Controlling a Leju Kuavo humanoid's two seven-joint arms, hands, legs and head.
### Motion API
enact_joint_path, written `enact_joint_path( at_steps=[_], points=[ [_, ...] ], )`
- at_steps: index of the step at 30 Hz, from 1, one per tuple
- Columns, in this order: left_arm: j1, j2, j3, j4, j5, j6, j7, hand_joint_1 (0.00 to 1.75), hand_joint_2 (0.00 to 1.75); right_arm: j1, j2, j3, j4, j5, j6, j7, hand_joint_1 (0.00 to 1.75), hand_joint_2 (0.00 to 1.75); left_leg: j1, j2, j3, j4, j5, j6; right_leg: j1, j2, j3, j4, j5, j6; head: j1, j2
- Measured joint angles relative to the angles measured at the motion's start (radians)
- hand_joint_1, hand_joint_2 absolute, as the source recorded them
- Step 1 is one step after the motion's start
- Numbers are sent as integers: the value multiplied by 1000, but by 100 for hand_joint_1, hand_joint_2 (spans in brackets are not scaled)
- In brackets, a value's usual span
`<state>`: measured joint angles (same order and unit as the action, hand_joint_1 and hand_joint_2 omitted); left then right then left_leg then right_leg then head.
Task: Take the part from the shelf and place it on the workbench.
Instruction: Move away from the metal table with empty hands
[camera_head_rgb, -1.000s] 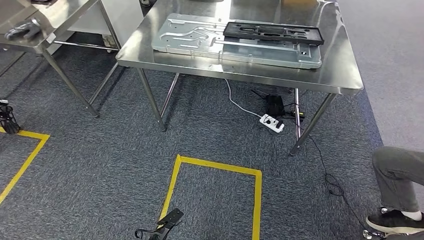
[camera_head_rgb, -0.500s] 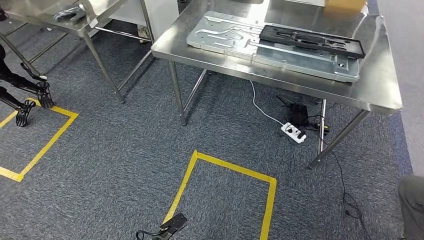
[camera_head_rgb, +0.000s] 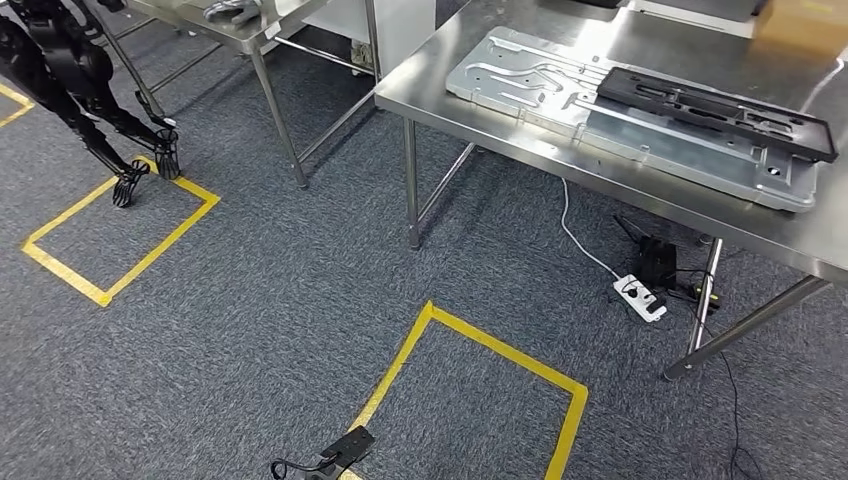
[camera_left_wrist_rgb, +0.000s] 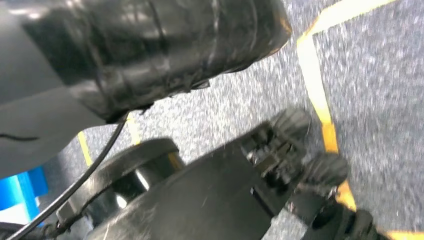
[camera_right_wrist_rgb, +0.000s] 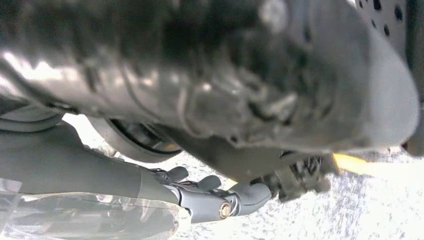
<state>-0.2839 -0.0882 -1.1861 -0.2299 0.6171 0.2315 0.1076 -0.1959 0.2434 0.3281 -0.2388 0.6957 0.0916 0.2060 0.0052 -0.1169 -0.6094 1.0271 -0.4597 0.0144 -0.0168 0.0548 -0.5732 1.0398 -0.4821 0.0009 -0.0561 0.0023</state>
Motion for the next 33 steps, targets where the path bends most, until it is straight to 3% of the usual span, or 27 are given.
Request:
enact_joint_path(
  at_steps=[2, 4, 5, 7, 10, 12, 14, 16, 18, 19, 21, 22, 23, 24, 25, 27, 29, 31, 32, 33],
  points=[
    [2, 0, 0, 0, -1, -1, 3, 0, 0, -1, 1, 5, 0, -5, 0, 0, 0, 0, -1, 40, -20, 37, -23, -11, -2, -22, 6, -9, 5, -12, -5, 0],
    [1, 0, -2, 0, -2, 0, 3, 0, 0, 0, 1, 10, -1, -14, 0, 1, 0, 0, -2, 89, -74, 145, -77, -20, 0, -48, 8, -11, 4, -19, -10, 0],
    [1, 0, -3, 0, -3, 1, 3, 0, 0, 1, 0, 14, -1, -20, 0, 1, 0, 0, 0, 98, -106, 208, -102, -23, 1, -62, 8, -11, 3, -21, -11, 0],
    [2, 0, -6, 0, -6, 3, 1, 0, 0, 3, -2, 21, -1, -33, 0, 3, 0, 0, 2, 104, -146, 285, -122, -26, 2, -84, 9, -11, 0, -24, -12, 0],
    [3, 0, -6, 0, -7, 4, 0, 0, 0, 3, -2, 24, -1, -38, 0, 3, 0, 0, 2, 105, -151, 293, -117, -27, 3, -91, 9, -11, -1, -24, -12, 0],
    [3, 0, -7, 0, -7, 4, 0, 0, 0, 3, -2, 26, -1, -42, 0, 3, 0, 0, 2, 107, -136, 262, -95, -26, 3, -99, 10, -11, -2, -23, -12, 0],
    [0, 1, -8, 0, -8, 5, 0, 0, 0, 1, -2, 38, -1, -55, 0, 3, 0, 0, -7, 137, -61, 113, -35, -11, 8, -134, 20, -12, -11, -13, -9, 0],
    [-2, 1, -10, 0, -10, 5, 0, 0, 0, -2, -2, 49, -2, -68, -1, 3, 0, 0, -13, 152, 2, -12, 5, 9, 14, -166, 31, -16, -21, 2, -7, 0],
    [0, 2, -13, 1, -11, 5, 0, 0, 0, -4, -3, 53, -4, -73, -1, 3, 0, 0, -7, 132, 11, -26, 11, 19, 11, -140, 25, 9, -42, 13, -3, 0],
    [0, 1, -13, 1, -11, 4, 1, 0, 0, -4, -4, 55, -4, -76, -1, 3, 0, 0, -3, 123, 16, -31, 13, 24, 9, -115, 6, 51, -66, 16, 0, 0],
    [-1, 0, -14, 1, -13, 3, 1, 0, 0, -4, -6, 58, -5, -79, -1, 3, 0, 0, -4, 103, 17, -32, 14, 30, 6, -74, -59, 181, -124, 20, 4, 0],
    [-2, 0, -14, 1, -13, 3, 1, 0, 0, -3, -7, 59, -5, -81, -1, 3, 0, 0, -4, 91, 17, -31, 13, 31, 6, -67, -91, 235, -138, 21, 5, 0],
    [-1, 0, -14, 1, -14, 3, 1, 0, 0, -2, -8, 60, -5, -81, -1, 3, 0, 0, -4, 78, 18, -30, 13, 31, 5, -63, -108, 260, -134, 22, 5, 0],
    [-1, 0, -14, 1, -14, 3, 1, 0, 0, -2, -8, 61, -5, -82, -1, 3, 0, 0, -3, 64, 19, -29, 12, 30, 4, -61, -107, 245, -109, 22, 5, 0],
    [0, 0, -14, 1, -14, 3, 2, 0, 0, -2, -9, 62, -5, -82, -1, 3, 0, 0, -3, 49, 20, -26, 10, 27, 3, -55, -88, 194, -70, 21, 5, 0],
    [-1, -1, -14, 1, -14, 3, 2, 0, 0, -2, -9, 63, -5, -82, -1, 3, 0, 0, -3, 23, 17, -16, 4, 20, -5, -11, -35, 65, -9, 19, 5, 0],
    [-2, -1, -14, 1, -14, 3, 2, 0, 0, -1, -9, 66, -5, -82, -1, 3, 0, 0, -2, 2, 8, -9, 3, 9, -8, 22, -10, 4, 3, 16, 5, 0],
    [-1, 0, -14, 1, -15, 3, 2, 0, 0, -2, -8, 70, -5, -82, -1, 3, 0, 0, 1, -18, 1, -12, 6, -3, -6, 8, -5, -2, 3, 7, 5, 0],
    [1, 0, -14, 1, -15, 3, 2, 0, 0, -2, -7, 71, -5, -82, -1, 3, 0, 0, 2, -13, -1, -10, 5, -8, -6, -3, -1, -6, 5, 1, 5, 0],
    [2, 1, -14, 1, -15, 3, 2, 0, 0, -3, -6, 72, -5, -82, -1, 3, 0, 0, 1, 7, -10, 9, -7, -13, -8, -15, 3, -12, 7, -5, 1, 0]
  ],
)
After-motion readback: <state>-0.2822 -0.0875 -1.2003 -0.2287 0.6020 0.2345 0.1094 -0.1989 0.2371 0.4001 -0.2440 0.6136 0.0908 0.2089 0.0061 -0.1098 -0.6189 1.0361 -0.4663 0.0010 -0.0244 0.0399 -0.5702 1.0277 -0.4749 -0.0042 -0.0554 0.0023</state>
